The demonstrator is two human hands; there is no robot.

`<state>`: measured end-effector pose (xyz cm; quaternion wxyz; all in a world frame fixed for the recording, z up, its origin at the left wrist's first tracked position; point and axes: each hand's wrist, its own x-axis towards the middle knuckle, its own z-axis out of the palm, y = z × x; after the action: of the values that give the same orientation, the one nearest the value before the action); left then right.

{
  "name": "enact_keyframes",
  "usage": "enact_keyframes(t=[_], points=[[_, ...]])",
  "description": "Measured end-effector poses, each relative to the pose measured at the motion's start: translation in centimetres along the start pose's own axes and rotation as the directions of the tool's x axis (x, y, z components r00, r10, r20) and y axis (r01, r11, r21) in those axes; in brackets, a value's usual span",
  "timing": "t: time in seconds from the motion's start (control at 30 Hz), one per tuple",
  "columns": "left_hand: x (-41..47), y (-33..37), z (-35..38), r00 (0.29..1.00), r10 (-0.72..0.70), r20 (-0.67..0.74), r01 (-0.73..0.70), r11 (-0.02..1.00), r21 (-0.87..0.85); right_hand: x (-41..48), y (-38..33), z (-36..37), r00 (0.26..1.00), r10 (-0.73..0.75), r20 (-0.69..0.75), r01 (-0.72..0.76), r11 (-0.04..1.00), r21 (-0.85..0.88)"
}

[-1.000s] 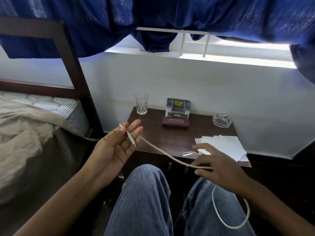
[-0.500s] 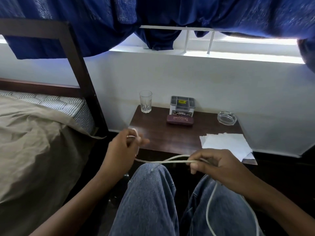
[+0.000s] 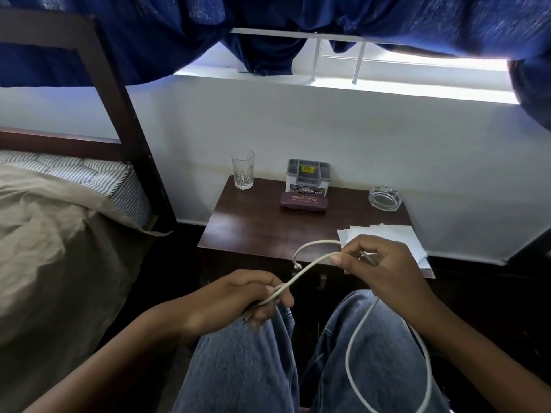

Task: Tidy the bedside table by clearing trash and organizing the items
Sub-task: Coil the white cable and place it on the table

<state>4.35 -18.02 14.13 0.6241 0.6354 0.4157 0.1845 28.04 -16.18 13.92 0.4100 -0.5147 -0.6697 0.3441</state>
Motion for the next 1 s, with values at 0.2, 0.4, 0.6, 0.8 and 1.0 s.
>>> enact_keyframes(t=[0.2, 0.4, 0.6, 0.8, 1.0], points=[[-0.3, 1.0, 0.3, 0.999, -0.021, -0.038, 0.014, 0.985, -0.173, -0.1, 0.6, 0.1, 0.999, -0.013, 0.034, 0.018, 0.990, -0.140], [0.0, 1.7, -0.2, 0.994, -0.084, -0.074, 0.004, 0.687, -0.726, -0.3, 1.6, -0.1, 0.976, -0.136, 0.172, 0.199, 0.878, -0.435], [-0.2, 1.0, -2.3, 0.956, -0.062, -0.285, -0.258, 0.279, -0.925, -0.1, 1.4, -0.5, 0.940, -0.053, 0.338, 0.219, 0.852, -0.476], [-0.5, 1.0, -2.7, 0.898, -0.107, -0.426, -0.404, 0.183, -0.896, -1.0, 1.3, 0.5, 0.808, 0.124, 0.577, 0.219, 0.844, -0.489], [-0.3, 1.1, -2.4, 0.884, -0.096, -0.458, -0.414, 0.296, -0.861, -3.5, -0.4, 3.3, 0.695, 0.097, 0.712, 0.287, 0.871, -0.399]])
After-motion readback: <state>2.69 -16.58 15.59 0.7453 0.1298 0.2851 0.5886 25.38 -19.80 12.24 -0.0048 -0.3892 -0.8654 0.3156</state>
